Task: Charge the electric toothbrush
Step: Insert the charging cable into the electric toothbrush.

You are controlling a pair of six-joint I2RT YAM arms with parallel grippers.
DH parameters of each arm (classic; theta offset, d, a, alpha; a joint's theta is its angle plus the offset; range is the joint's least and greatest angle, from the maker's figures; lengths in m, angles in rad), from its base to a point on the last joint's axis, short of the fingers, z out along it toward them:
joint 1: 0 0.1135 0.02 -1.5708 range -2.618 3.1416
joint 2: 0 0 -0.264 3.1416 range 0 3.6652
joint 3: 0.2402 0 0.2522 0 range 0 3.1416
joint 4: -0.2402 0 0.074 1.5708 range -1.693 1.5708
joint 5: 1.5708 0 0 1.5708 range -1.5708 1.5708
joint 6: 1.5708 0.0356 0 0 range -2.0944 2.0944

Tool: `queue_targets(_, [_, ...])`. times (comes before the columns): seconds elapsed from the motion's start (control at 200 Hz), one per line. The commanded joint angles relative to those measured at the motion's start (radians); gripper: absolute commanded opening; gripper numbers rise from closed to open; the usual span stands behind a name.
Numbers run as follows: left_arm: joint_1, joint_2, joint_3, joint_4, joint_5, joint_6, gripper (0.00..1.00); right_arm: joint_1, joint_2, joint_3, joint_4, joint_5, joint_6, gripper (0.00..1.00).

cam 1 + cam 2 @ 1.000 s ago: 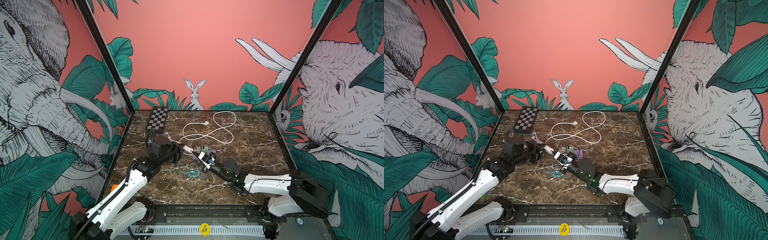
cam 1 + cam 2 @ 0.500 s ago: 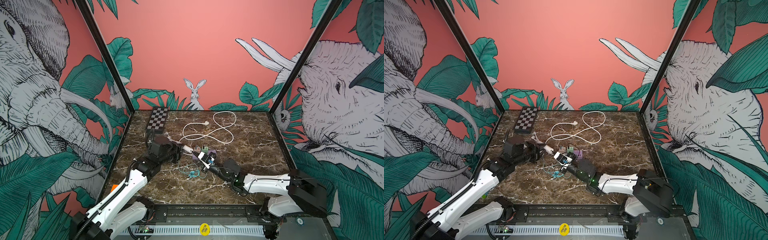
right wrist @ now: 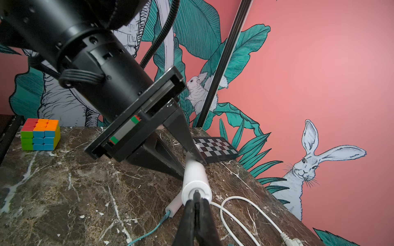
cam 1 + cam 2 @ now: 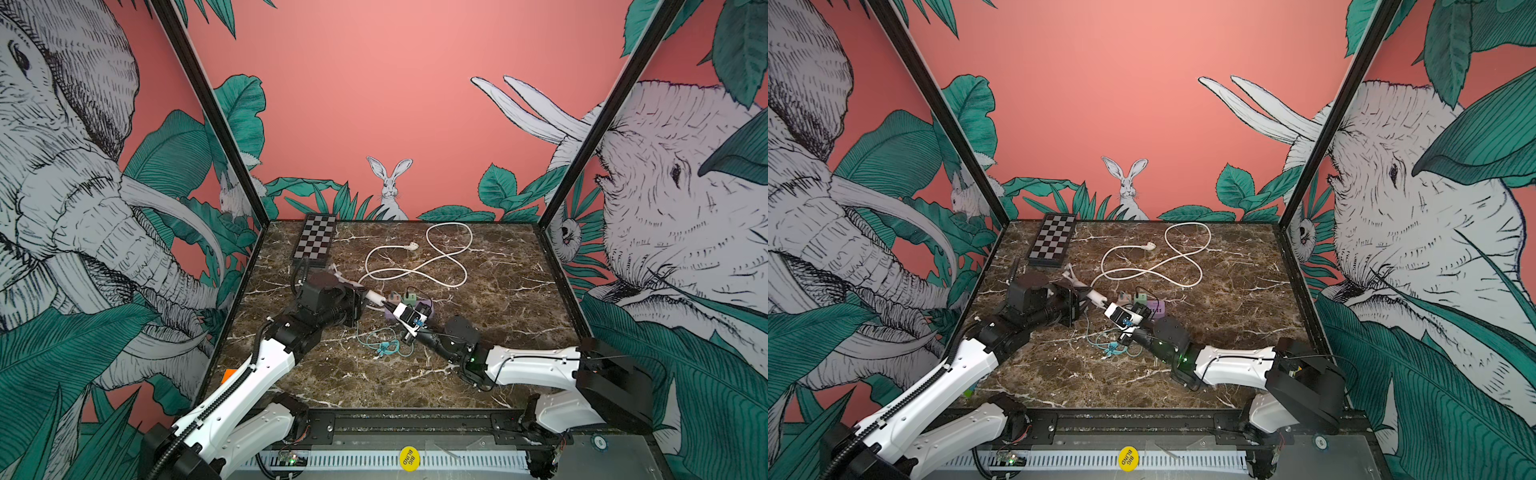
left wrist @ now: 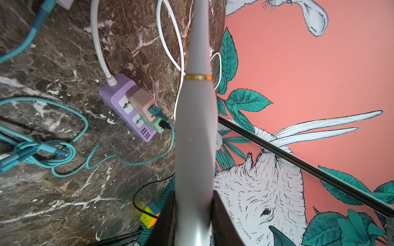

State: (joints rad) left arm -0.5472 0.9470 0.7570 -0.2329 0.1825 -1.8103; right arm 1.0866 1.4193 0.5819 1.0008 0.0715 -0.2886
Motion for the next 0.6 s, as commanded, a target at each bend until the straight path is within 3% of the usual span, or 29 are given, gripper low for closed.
queue_targets(0.0, [-0.005, -0.009, 0.002, 0.029, 0.042, 0.011, 0.0, 0.008, 0.008, 0.03, -0.005, 0.009, -0.015, 0.0])
queue_targets(0.595, [-0.024, -0.001, -0.001, 0.102, 0.064, -0.006, 0.0, 0.022, 0.092, 0.072, 0.001, 0.067, -0.047, 0.0])
